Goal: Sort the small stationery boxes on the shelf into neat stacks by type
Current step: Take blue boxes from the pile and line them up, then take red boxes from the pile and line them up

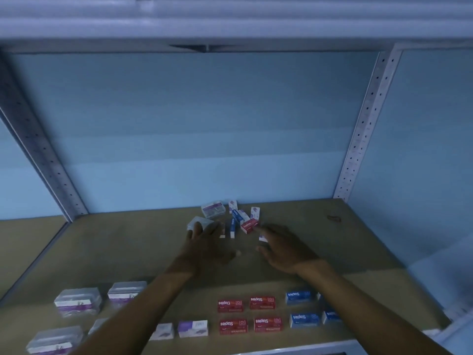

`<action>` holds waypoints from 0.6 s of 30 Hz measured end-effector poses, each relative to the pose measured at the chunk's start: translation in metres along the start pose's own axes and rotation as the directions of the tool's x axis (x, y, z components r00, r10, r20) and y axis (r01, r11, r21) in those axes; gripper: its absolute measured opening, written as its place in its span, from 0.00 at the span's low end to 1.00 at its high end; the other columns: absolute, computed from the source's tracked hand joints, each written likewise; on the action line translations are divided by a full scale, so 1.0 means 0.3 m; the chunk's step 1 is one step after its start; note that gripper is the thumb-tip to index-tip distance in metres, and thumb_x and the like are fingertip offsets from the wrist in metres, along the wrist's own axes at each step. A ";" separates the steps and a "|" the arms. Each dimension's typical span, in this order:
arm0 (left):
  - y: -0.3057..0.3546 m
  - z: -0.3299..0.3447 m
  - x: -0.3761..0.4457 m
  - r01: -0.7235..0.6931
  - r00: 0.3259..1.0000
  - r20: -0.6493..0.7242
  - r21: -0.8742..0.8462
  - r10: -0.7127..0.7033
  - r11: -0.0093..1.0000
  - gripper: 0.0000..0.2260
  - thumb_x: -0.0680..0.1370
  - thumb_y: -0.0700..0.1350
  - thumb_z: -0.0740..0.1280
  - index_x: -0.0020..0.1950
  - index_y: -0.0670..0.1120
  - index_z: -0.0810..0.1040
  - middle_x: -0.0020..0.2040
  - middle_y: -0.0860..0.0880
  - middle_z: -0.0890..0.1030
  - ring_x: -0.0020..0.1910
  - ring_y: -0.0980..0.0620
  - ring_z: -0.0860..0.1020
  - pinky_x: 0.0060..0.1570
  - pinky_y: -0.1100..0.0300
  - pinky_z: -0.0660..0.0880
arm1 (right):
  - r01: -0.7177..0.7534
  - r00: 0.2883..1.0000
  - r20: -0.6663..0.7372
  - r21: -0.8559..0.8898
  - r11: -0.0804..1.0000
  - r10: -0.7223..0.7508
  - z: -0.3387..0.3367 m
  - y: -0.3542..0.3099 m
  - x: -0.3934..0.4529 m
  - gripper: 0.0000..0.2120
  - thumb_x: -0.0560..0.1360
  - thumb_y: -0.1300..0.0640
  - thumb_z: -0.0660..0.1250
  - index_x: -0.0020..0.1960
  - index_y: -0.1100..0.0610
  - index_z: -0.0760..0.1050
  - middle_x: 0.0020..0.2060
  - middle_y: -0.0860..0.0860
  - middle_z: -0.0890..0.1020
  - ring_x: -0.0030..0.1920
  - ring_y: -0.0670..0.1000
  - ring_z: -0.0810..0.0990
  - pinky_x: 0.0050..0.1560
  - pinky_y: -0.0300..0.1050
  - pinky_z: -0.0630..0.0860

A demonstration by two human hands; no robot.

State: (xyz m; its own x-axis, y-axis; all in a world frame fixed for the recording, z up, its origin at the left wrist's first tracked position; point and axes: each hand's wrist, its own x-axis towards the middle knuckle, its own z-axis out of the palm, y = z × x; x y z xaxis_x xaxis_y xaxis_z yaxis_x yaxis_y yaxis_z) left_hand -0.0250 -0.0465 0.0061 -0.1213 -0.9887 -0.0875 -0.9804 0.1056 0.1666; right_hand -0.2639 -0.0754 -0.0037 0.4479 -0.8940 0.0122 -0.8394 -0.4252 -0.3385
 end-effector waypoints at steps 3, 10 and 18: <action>-0.013 0.025 0.008 -0.006 0.999 0.052 0.050 0.004 0.999 0.42 0.71 0.77 0.50 0.78 0.55 0.56 0.79 0.52 0.57 0.77 0.35 0.52 0.74 0.38 0.52 | 0.041 0.998 -0.047 -0.079 0.996 -0.045 0.033 -0.039 0.078 0.23 0.83 0.46 0.57 0.76 0.49 0.64 0.77 0.50 0.67 0.75 0.57 0.67 0.73 0.55 0.65; -0.044 0.055 -0.024 -0.051 0.996 -0.067 0.075 0.056 0.996 0.45 0.67 0.78 0.47 0.77 0.54 0.61 0.78 0.53 0.62 0.76 0.40 0.57 0.72 0.44 0.57 | 0.061 0.998 0.010 -0.164 0.985 -0.060 0.072 -0.048 0.125 0.22 0.83 0.51 0.56 0.77 0.49 0.63 0.78 0.48 0.64 0.78 0.58 0.61 0.75 0.57 0.61; -0.091 0.076 -0.082 -0.089 0.995 -0.046 0.108 0.094 0.990 0.37 0.70 0.75 0.53 0.72 0.55 0.67 0.73 0.54 0.67 0.72 0.46 0.59 0.68 0.45 0.60 | 0.217 0.976 0.017 -0.129 0.968 -0.217 0.054 -0.071 0.039 0.22 0.80 0.62 0.64 0.72 0.47 0.75 0.69 0.48 0.75 0.71 0.50 0.70 0.72 0.40 0.63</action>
State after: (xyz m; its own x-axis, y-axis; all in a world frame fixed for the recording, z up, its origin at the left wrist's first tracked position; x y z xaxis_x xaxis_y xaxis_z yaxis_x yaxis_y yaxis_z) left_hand 0.0010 -0.0226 -0.0188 -0.2056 -0.9783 -0.0263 -0.9768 0.2035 0.0670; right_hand -0.2357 -0.0746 -0.0115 0.6245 -0.7779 0.0695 -0.7545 -0.6239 -0.2035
